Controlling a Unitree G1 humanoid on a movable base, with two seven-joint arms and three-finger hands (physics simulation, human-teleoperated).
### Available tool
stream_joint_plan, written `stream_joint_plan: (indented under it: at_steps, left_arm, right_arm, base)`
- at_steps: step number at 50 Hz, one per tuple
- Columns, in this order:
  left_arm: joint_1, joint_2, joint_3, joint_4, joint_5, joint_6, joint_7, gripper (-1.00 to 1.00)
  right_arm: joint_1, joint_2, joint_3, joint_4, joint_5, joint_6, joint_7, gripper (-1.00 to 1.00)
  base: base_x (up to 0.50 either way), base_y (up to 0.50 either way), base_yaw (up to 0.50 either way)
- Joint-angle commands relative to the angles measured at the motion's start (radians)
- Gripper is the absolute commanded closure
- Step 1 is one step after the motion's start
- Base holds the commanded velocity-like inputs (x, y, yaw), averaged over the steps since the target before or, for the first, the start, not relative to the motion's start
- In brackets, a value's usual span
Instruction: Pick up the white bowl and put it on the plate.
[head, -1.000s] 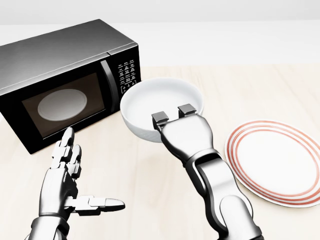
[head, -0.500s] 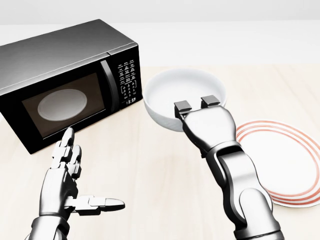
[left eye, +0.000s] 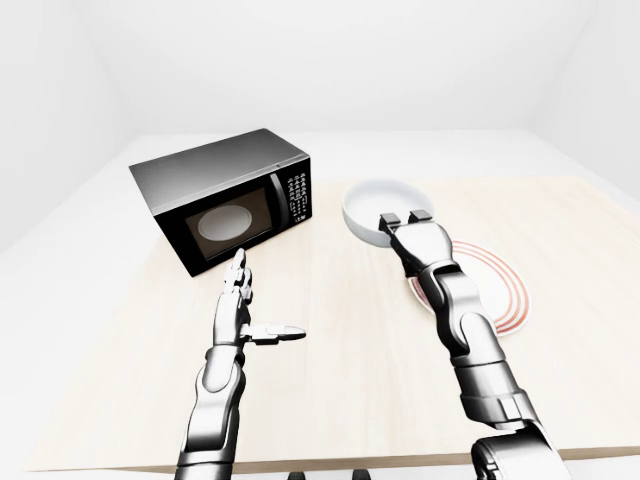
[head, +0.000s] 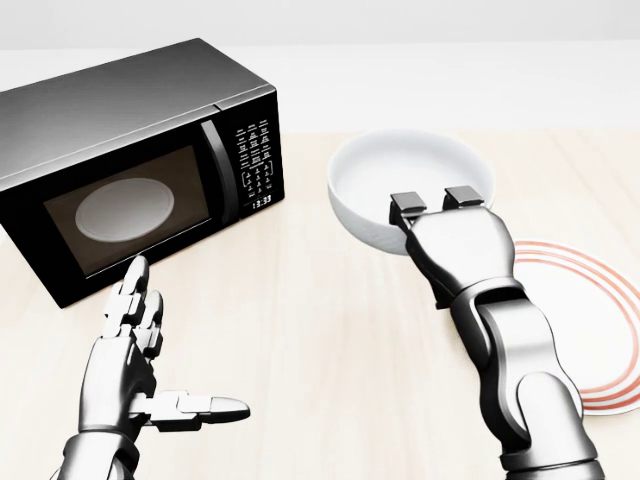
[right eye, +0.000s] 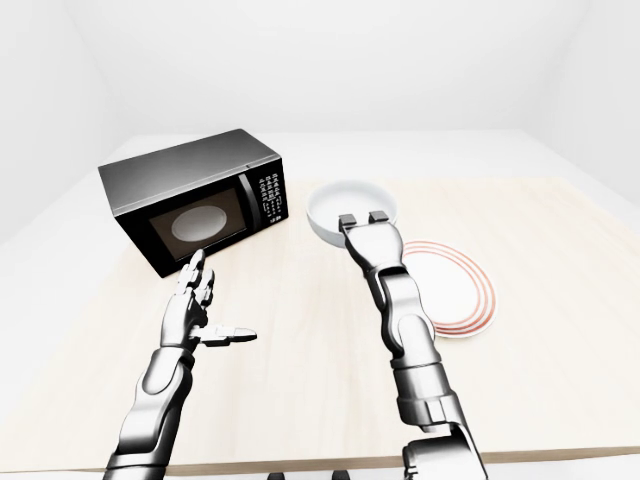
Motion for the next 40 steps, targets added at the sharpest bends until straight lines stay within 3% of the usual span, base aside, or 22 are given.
stream_joint_plan:
  at_steps: [1,37,40]
  left_arm:
    - [-0.001,0.0,0.0,0.007,0.001,-0.006,-0.001,-1.0]
    - [-0.007,-0.001,0.002,0.004,-0.007,0.012,0.008,-1.0]
    - [-0.004,-0.001,0.002,-0.013,-0.008,0.027,0.009,-1.0]
  right_arm:
    - [0.001,-0.034,-0.032,0.001,0.039,0.006,-0.035,1.0]
    - [0.071,-0.134,-0.128,-0.047,0.113,0.021,-0.023,1.0]
    - [0.076,-0.145,-0.138,-0.052,0.119,0.022,-0.019,1.0]
  base:
    - [0.0,0.0,0.0]
    - [0.0,0.0,0.0]
    - [0.0,0.0,0.0]
